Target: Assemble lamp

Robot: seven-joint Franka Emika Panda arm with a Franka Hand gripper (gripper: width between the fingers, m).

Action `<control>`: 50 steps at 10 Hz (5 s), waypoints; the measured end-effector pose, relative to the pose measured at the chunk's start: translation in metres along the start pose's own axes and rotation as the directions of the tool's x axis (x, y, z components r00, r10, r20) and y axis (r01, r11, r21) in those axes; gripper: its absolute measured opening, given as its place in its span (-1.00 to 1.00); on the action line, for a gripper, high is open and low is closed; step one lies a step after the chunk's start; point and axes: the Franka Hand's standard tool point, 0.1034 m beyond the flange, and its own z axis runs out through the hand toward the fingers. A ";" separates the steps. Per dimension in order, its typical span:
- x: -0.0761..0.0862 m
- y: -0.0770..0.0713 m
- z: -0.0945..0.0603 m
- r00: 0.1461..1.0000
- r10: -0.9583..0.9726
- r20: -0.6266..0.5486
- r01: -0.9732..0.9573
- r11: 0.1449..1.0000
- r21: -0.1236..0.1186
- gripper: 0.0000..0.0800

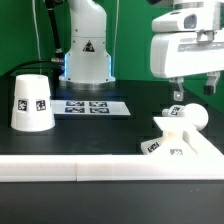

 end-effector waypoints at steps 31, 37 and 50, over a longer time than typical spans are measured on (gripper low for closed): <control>-0.033 -0.025 0.059 0.612 -0.016 0.791 -0.099 0.990 0.096 0.73; -0.030 -0.008 0.040 0.619 -0.042 0.784 -0.097 0.987 0.129 0.44; -0.004 0.090 -0.059 0.860 0.045 0.509 -0.108 0.990 0.095 0.45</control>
Offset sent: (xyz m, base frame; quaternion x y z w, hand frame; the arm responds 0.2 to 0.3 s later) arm 0.0000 0.0000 0.0000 0.0000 0.0000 0.0000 1.0000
